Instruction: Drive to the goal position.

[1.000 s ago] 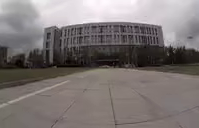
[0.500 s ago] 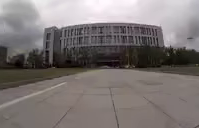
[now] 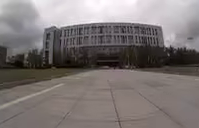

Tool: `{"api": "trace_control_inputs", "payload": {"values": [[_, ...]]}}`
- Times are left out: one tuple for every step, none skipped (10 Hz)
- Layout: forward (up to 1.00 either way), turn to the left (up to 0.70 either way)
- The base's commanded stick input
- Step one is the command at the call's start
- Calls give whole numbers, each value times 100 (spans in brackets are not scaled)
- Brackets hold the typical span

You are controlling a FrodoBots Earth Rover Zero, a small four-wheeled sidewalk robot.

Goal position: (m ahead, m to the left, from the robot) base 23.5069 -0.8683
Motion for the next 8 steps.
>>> {"api": "trace_control_inputs", "payload": {"values": [[70, 0], [70, 0], [70, 0], [70, 0], [70, 0], [70, 0], [70, 0], [70, 0]]}}
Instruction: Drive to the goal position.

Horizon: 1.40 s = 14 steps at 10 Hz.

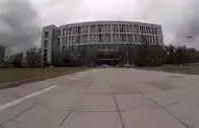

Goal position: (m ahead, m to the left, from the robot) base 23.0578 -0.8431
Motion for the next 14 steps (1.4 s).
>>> {"api": "trace_control_inputs", "payload": {"values": [[70, 0], [70, 0], [70, 0], [70, 0], [70, 0], [70, 0], [70, 0], [70, 0], [70, 0], [70, 0], [70, 0], [70, 0], [70, 0], [70, 0]]}}
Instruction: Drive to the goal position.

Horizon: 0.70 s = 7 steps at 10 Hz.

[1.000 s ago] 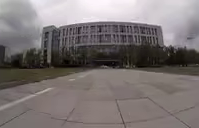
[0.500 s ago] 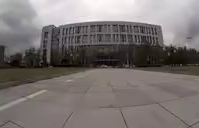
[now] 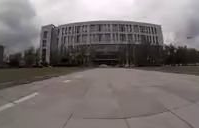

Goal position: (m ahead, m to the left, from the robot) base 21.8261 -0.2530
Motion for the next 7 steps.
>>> {"api": "trace_control_inputs", "payload": {"values": [[70, 0], [70, 0], [70, 0], [70, 0], [70, 0], [70, 0], [70, 0]]}}
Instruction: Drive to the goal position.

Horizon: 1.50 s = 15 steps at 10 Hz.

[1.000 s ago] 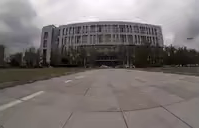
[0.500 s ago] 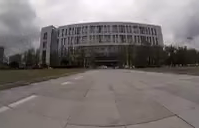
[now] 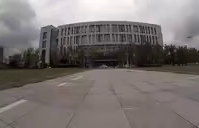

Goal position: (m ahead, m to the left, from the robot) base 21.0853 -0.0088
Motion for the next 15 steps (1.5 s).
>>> {"api": "trace_control_inputs", "payload": {"values": [[70, 0], [70, 0], [70, 0], [70, 0], [70, 0], [70, 0], [70, 0], [70, 0], [70, 0], [70, 0], [70, 0], [70, 0], [70, 0], [70, 0], [70, 0]]}}
